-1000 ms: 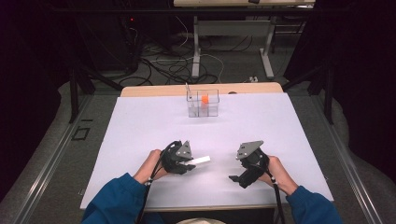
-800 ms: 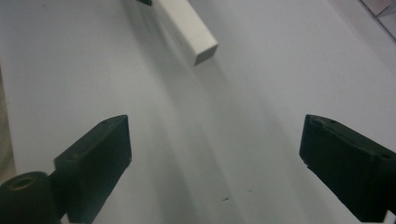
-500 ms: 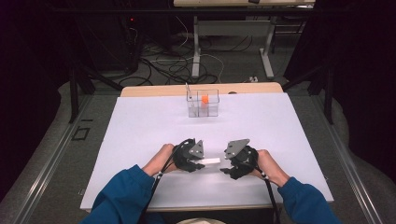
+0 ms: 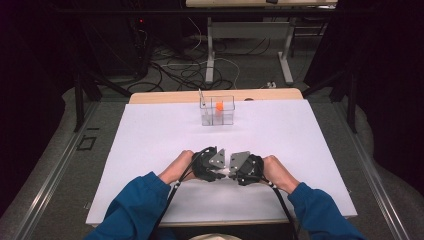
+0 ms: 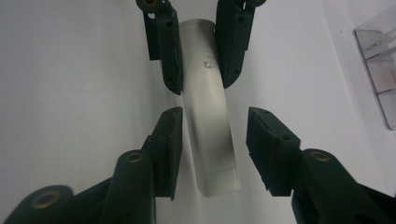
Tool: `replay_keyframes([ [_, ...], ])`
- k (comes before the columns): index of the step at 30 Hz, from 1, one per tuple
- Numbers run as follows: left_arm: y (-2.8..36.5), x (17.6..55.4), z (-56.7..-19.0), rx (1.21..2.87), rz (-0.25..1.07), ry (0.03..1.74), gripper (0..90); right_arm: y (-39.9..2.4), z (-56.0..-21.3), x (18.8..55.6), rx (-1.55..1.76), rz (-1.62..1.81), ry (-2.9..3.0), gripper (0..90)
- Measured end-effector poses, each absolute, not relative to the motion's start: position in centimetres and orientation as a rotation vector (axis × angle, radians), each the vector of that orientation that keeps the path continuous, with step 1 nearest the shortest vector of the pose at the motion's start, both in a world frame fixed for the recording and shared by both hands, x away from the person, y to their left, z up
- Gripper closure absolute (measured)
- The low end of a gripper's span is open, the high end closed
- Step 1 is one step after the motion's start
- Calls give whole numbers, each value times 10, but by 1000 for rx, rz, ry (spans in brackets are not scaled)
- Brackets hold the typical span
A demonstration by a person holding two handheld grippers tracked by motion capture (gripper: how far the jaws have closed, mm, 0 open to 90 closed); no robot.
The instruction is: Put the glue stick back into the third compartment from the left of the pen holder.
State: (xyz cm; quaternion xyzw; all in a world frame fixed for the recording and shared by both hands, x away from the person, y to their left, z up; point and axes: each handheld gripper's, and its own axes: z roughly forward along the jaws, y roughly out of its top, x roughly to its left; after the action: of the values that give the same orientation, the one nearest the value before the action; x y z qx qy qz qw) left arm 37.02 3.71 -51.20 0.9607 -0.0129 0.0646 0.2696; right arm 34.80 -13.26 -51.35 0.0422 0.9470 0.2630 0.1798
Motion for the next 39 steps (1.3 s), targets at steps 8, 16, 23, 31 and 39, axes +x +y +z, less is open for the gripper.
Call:
replay_keyframes([
  [8, 34, 371, -512, 2587, 217, -94, 670, -126, -519, 345, 88, 697, 2691, 661],
  [16, 33, 368, -515, 2585, 225, -102, 663, -126, -522, 343, 67, 681, 2705, 693],
  [23, 43, 375, -513, 2511, 184, -22, 526, -134, -521, 342, 96, 759, 2683, 697],
  [31, 58, 379, -512, 2468, 222, 96, 301, -142, -519, 340, 129, 795, 2675, 697],
  [39, 77, 376, -513, 2414, 251, 206, 161, -153, -517, 340, 218, 840, 2645, 697],
])
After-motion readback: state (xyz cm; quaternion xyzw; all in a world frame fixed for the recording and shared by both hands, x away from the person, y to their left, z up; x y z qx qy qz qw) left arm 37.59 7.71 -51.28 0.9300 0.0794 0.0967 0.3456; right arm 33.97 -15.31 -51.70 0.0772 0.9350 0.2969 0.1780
